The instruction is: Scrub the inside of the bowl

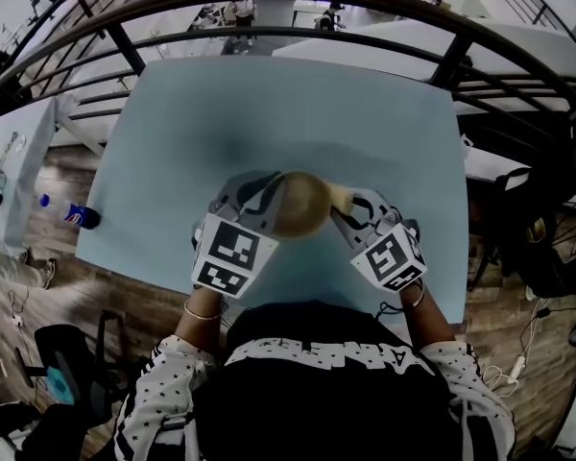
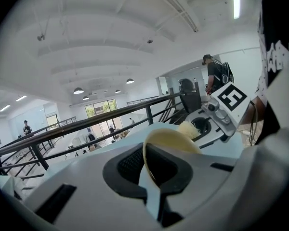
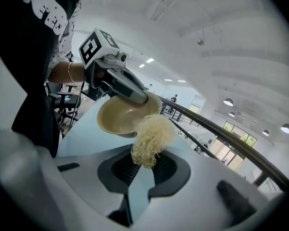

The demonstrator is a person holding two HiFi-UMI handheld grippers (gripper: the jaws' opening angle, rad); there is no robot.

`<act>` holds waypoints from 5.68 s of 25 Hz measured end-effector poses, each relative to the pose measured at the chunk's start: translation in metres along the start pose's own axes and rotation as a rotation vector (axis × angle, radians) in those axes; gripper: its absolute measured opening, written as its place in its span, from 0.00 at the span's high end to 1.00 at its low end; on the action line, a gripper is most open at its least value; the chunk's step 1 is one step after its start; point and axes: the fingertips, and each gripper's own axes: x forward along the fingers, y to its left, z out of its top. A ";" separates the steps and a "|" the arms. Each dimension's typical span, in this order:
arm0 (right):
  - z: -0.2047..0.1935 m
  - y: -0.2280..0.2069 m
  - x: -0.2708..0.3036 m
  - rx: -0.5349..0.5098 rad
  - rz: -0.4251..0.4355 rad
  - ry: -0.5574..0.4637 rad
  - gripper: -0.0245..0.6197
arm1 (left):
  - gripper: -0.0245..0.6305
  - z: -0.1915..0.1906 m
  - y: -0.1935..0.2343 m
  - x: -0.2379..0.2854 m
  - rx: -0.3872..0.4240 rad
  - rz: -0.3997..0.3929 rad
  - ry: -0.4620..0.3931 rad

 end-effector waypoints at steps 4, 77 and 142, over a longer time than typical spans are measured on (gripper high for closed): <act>0.001 0.002 0.000 0.034 -0.007 -0.009 0.88 | 0.93 0.002 0.004 0.002 -0.031 0.016 -0.008; 0.041 0.040 0.010 0.240 -0.030 -0.167 0.88 | 0.93 0.018 0.044 -0.021 -0.419 0.269 -0.223; -0.037 0.012 -0.045 0.540 -0.281 -0.019 0.88 | 0.93 -0.073 0.040 0.068 -0.647 0.114 -0.034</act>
